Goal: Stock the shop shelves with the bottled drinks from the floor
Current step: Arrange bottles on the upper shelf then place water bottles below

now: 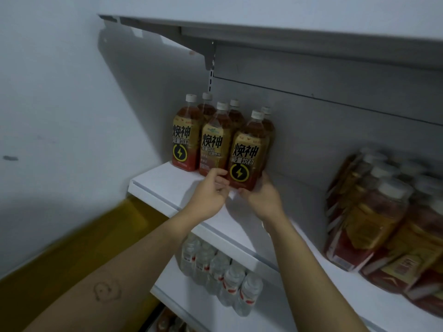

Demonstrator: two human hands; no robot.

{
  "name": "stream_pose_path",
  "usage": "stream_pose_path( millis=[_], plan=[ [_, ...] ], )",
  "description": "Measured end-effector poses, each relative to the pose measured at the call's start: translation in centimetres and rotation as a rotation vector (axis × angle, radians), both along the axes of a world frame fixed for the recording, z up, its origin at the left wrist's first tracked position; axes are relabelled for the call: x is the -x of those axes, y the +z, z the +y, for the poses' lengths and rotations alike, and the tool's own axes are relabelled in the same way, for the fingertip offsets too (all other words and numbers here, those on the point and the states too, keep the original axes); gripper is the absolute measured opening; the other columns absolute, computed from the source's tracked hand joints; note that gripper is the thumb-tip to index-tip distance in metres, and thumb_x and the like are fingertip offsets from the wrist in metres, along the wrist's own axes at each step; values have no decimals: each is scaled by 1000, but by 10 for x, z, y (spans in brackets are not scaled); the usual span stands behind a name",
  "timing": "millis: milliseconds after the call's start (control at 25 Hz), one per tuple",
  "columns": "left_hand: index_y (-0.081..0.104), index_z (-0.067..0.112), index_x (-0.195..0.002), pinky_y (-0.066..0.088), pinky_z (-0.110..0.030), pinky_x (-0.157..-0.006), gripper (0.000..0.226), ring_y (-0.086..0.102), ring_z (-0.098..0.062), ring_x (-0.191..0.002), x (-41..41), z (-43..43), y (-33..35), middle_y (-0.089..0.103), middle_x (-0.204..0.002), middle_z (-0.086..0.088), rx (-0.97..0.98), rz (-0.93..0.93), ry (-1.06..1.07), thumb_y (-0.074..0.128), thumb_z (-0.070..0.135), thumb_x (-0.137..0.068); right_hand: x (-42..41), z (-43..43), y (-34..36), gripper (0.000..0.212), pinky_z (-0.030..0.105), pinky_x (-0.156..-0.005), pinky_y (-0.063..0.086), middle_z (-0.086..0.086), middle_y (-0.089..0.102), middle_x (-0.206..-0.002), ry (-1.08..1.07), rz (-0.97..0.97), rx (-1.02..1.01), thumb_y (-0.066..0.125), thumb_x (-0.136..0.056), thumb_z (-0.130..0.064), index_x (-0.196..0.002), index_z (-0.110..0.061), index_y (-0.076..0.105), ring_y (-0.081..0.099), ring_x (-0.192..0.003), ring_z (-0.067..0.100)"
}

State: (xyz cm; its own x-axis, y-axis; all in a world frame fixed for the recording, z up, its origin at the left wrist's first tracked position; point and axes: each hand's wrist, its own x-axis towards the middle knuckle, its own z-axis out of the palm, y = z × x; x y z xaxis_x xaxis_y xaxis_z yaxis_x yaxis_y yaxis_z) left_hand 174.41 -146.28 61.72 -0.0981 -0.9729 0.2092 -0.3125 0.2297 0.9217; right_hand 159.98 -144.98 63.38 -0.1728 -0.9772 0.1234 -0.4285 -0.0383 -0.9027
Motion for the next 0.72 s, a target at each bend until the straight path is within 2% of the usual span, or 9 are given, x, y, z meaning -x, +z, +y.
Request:
stream_pose_path(
  millis=[80, 160, 280, 440, 640, 720],
  plan=[
    [48, 21, -126, 55, -33, -83, 34, 60, -13, -99, -18, 15, -7, 62, -105, 6, -13, 54, 28, 58, 12, -96, -9, 28, -3, 68, 33, -104, 43, -9, 56, -131, 18, -17, 3, 73, -85, -14, -145, -23, 41, 52, -123, 12],
    [49, 24, -124, 55, -39, -84, 33, 61, -13, -99, -36, 36, -11, 62, -107, 6, -25, 105, 38, 60, 12, -95, -25, 50, -3, 68, 33, -107, 41, -4, 52, -142, 19, -14, 15, 71, -89, -16, -148, -20, 37, 49, -129, 14],
    [51, 24, -125, 54, -32, -83, 37, 62, -11, -99, -69, 69, -21, 63, -108, 5, -37, 123, 18, 63, 13, -92, -58, 80, -13, 63, 29, -106, 43, -2, 54, -140, 27, -34, 25, 70, -90, -14, -146, -21, 42, 53, -125, 13],
    [53, 21, -121, 53, -27, -80, 36, 64, -11, -95, -118, 107, -57, 65, -105, 2, -83, 111, 20, 67, 10, -89, -110, 116, -47, 57, 21, -96, 49, -6, 60, -125, 99, -73, -32, 70, -88, -9, -140, -22, 49, 59, -110, 4],
    [55, 24, -111, 48, -13, -77, 31, 62, -9, -93, -165, 143, -146, 66, -102, 1, -278, 77, 24, 67, 7, -89, -157, 147, -138, 55, 12, -84, 46, -10, 58, -120, 153, 16, -278, 70, -89, -13, -140, -21, 49, 58, -105, 5],
    [56, 23, -110, 45, -7, -75, 32, 61, -6, -94, -179, 158, -192, 65, -100, 2, -400, 63, 29, 67, 3, -88, -166, 163, -184, 54, 18, -88, 49, -9, 60, -116, 145, 56, -402, 70, -88, -13, -138, -20, 51, 59, -105, 8]
  ],
)
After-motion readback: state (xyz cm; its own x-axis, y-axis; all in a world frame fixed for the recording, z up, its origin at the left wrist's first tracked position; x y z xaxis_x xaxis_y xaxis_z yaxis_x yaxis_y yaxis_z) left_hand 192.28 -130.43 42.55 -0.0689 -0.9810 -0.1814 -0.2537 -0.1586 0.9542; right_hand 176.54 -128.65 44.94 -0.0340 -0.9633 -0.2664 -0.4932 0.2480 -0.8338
